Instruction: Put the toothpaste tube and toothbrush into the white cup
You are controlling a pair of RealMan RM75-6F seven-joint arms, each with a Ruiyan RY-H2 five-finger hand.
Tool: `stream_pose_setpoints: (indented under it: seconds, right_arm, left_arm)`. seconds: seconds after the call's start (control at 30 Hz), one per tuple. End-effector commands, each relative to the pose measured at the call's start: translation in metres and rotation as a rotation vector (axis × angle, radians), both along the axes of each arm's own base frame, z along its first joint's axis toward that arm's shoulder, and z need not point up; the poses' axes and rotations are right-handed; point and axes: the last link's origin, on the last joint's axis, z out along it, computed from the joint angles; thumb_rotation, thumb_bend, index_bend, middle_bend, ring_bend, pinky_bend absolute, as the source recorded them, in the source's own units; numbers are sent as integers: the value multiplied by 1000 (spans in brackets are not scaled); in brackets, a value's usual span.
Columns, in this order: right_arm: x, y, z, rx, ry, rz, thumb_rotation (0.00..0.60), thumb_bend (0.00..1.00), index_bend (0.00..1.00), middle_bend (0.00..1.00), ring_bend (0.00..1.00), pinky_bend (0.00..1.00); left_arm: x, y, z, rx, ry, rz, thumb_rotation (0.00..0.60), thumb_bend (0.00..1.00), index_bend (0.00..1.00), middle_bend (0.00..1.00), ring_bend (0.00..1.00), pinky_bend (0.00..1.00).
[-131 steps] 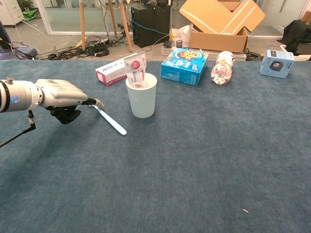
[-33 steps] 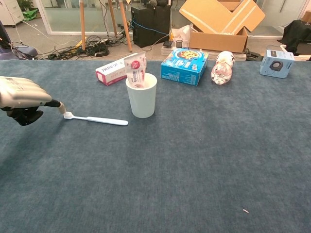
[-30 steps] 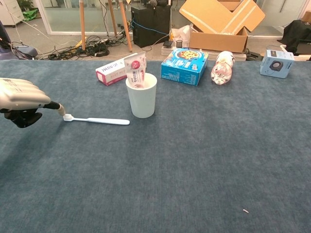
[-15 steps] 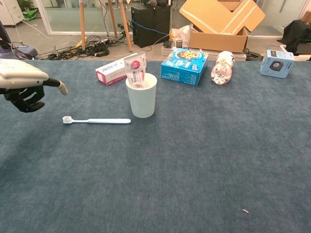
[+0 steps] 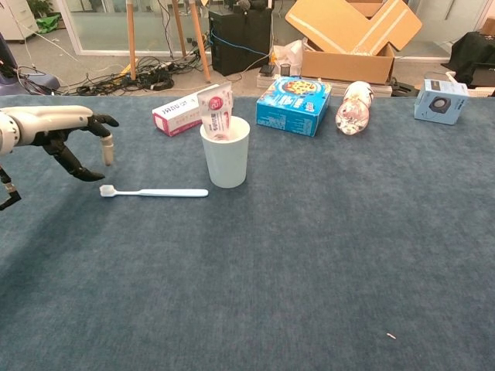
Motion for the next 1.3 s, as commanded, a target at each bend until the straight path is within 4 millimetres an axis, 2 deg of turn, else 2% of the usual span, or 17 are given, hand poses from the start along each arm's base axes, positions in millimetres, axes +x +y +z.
stream_pose_setpoints:
  seconds: [0.03, 0.17, 0.33, 0.7, 0.97, 1.3]
  right_arm:
    - [-1, 0, 1, -2, -1, -1, 600, 197, 231, 0, 0, 127]
    - [-2, 0, 1, -4, -5, -3, 600, 197, 235, 0, 0, 127]
    - [-4, 2, 2, -7, -9, -6, 600, 197, 238, 0, 0, 127]
    - [-6, 6, 14, -46, -22, -7, 600, 197, 250, 0, 0, 127]
    - [-12, 13, 27, -76, -14, -37, 600, 197, 259, 0, 0, 127]
    - [-19, 15, 28, -78, -19, -55, 600, 197, 260, 0, 0, 126]
  left_arm:
    - [2, 2, -7, 7, -22, 9, 600, 250, 422, 0, 0, 0]
    - [5, 3, -17, 2, -29, 13, 600, 206, 384, 0, 0, 0]
    - [7, 6, -26, 25, -45, 29, 600, 202, 377, 0, 0, 0]
    - [9, 11, -43, 73, -99, 85, 600, 202, 471, 1, 0, 0]
    - [12, 8, -53, 61, -121, 70, 600, 202, 473, 0, 0, 0]
    - [24, 8, -67, 58, -137, 24, 600, 202, 474, 0, 0, 0]
